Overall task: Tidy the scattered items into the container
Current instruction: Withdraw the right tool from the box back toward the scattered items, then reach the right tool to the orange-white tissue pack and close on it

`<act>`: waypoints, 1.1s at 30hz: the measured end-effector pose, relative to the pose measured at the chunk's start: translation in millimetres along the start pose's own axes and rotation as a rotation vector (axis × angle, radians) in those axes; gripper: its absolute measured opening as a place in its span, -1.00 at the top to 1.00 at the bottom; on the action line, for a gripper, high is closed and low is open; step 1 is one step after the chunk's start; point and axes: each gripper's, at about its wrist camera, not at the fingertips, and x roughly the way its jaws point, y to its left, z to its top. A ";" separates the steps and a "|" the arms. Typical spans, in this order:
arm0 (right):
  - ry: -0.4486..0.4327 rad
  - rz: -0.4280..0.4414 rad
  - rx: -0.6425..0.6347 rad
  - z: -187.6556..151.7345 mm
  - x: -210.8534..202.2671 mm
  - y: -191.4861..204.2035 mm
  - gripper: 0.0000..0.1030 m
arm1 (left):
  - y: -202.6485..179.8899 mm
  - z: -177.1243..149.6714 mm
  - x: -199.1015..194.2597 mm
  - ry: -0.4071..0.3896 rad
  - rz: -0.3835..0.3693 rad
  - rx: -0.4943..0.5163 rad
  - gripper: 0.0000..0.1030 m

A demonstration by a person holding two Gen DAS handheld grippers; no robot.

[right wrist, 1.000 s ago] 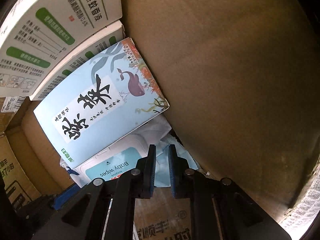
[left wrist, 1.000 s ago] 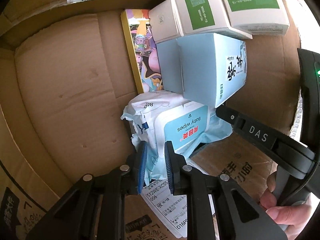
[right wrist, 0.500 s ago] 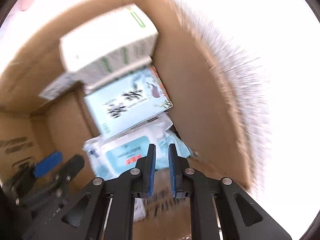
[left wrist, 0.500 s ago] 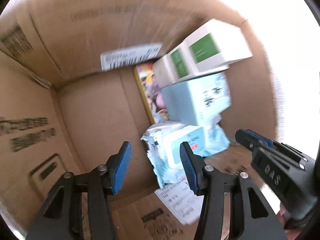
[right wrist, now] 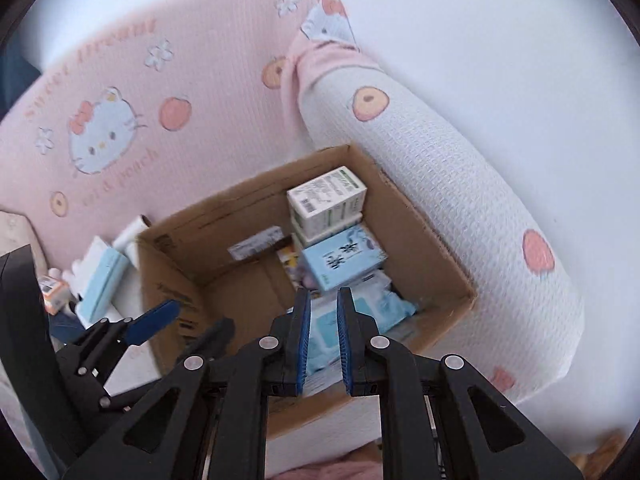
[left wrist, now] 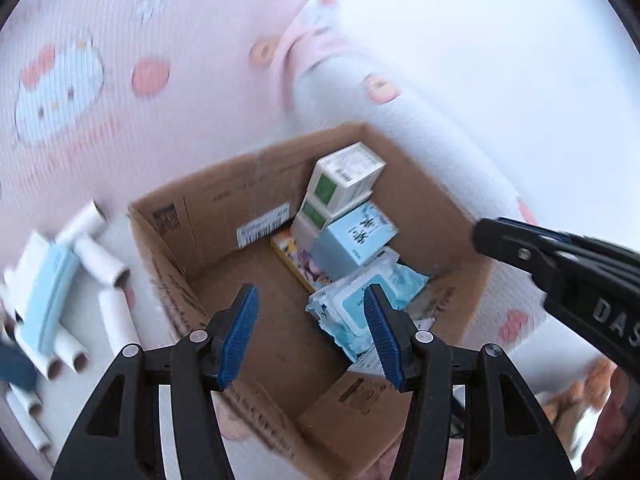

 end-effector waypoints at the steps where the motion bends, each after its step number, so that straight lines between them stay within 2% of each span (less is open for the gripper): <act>1: -0.016 -0.003 -0.007 -9.2 -4.1 6.5 0.81 | -2.5 -8.6 5.4 -0.028 0.007 0.020 -0.14; 2: -0.033 -0.007 -0.023 -30.3 3.8 16.0 0.81 | -2.8 -15.4 1.3 -0.060 0.001 0.046 -0.14; 4: -0.091 -0.014 -0.080 -50.9 -8.9 36.9 0.81 | 5.4 -21.6 -21.0 -0.096 0.006 0.073 -0.14; 7: -0.141 0.023 -0.146 -86.5 -5.2 64.0 0.81 | 12.6 -33.8 -36.2 -0.132 0.009 0.090 -0.14; 10: -0.172 0.047 -0.190 -107.3 -9.0 84.8 0.81 | 29.3 -45.3 -51.0 -0.175 0.001 0.076 -0.14; 14: -0.223 0.052 -0.242 -124.4 -17.8 106.4 0.81 | 69.0 -61.6 -74.0 -0.211 0.052 0.039 -0.14; 18: -0.267 0.109 -0.232 -133.9 -19.2 118.8 0.81 | 110.8 -76.6 -81.6 -0.175 0.123 -0.008 -0.14; 20: -0.298 0.150 -0.233 -140.2 -18.2 126.5 0.81 | 133.8 -82.4 -84.6 -0.144 0.132 -0.049 -0.14; 22: -0.293 0.193 -0.220 -143.2 -9.2 134.3 0.81 | 152.2 -88.8 -88.4 -0.126 0.140 -0.075 -0.14; 24: -0.248 0.236 -0.202 -145.2 4.1 147.0 0.81 | 167.1 -94.2 -93.3 -0.118 0.176 -0.076 -0.14; 27: -0.210 0.276 -0.219 -148.6 17.8 166.6 0.80 | 186.8 -103.6 -101.6 -0.096 0.225 -0.033 -0.14; 31: -0.184 0.298 -0.284 -156.8 30.2 200.8 0.81 | 197.5 -111.1 -110.0 -0.052 0.318 0.107 -0.14; 33: -0.177 0.311 -0.304 -159.5 34.4 216.4 0.81 | 199.3 -113.2 -116.8 -0.050 0.342 0.162 -0.14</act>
